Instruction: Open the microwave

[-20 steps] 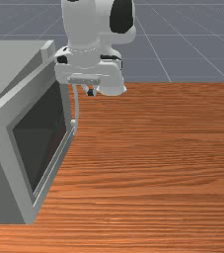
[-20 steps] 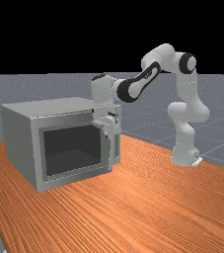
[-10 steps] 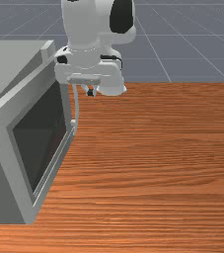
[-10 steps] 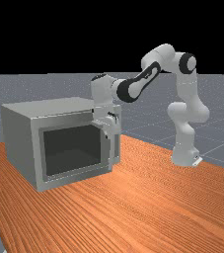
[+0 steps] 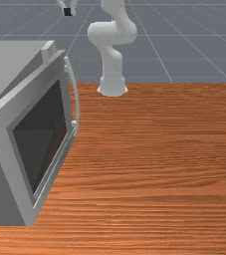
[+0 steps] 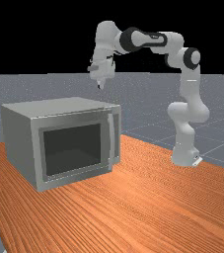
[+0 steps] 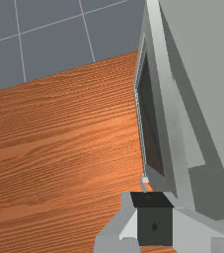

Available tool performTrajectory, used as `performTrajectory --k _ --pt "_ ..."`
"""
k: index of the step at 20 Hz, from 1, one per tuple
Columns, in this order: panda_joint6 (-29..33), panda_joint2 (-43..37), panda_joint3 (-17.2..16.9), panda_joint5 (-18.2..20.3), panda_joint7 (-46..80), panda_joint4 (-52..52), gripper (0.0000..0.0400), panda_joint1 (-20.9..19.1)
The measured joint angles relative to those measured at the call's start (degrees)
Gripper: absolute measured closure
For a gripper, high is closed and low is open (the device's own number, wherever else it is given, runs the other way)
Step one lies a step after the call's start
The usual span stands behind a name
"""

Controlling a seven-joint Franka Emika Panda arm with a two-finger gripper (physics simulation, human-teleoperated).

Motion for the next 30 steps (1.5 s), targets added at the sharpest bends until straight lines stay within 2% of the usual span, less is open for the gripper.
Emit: performTrajectory --k 4,8,11,13,14,18,19,20,22,25,26,27,30 --pt "-0.1 -1.1 -3.1 -0.8 -0.3 1.2 0.0400 -3.5" --pt "0.9 5.3 -4.7 -1.3 -1.3 0.7 0.0400 -5.7" --pt "3.8 10.3 -5.1 -1.5 -1.5 -1.0 0.0400 -6.5" --pt "7.2 10.2 -5.1 -1.7 -1.1 -3.3 0.0396 -6.3" --pt "8.9 9.3 -4.8 -1.8 -0.9 -4.7 0.0380 -6.2" --pt "12.0 7.6 -1.6 -1.7 -0.1 -7.0 0.0149 -6.7" --pt "12.2 7.5 -0.6 -1.6 0.4 -7.2 0.0114 -6.9" --pt "12.3 7.4 0.3 -1.7 0.8 -7.2 0.0062 -7.3" --pt "12.4 7.3 2.1 -1.8 1.4 -7.2 0.0008 -8.6" --pt "12.6 7.3 5.3 -2.4 3.0 -7.2 0.0000 -11.3" --pt "12.6 7.3 6.8 -2.3 3.6 -7.5 0.0067 -12.0" --pt "12.3 8.2 9.1 -2.3 4.1 -8.6 0.0038 -11.0" --pt "11.8 9.2 13.9 -3.2 6.2 -9.9 0.0037 -9.0"
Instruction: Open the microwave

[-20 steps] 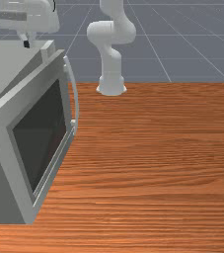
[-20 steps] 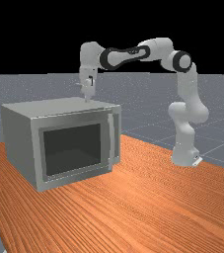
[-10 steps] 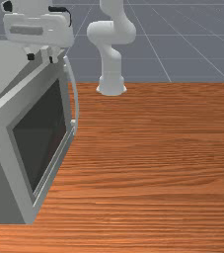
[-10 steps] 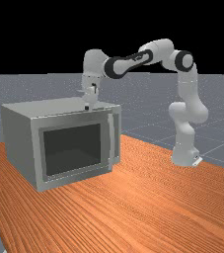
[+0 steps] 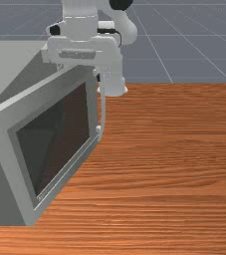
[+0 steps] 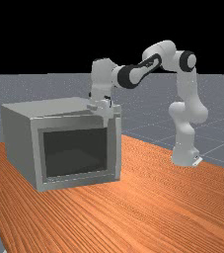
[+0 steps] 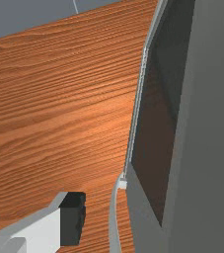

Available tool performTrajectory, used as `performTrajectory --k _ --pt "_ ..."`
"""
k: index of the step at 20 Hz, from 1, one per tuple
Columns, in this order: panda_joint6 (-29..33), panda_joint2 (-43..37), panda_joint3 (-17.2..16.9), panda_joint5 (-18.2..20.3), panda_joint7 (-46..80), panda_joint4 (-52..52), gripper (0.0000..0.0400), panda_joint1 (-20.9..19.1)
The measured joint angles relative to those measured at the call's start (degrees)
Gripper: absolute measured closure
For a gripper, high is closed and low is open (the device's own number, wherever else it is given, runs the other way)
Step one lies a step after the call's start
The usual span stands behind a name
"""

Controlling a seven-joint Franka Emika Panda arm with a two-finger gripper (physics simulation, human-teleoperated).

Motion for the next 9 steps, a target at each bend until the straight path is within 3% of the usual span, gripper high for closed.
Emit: performTrajectory --k 4,5,8,9 --pt "-0.7 1.2 4.0 -1.4 2.4 1.6 0.0012 -0.7" --pt "-1.4 2.7 5.1 -1.9 3.1 3.8 0.0030 -0.1" --pt "-2.7 13.7 7.3 -5.5 5.3 18.9 0.0145 4.5" --pt "-2.9 17.7 7.3 -6.4 5.9 24.6 0.0155 5.8"
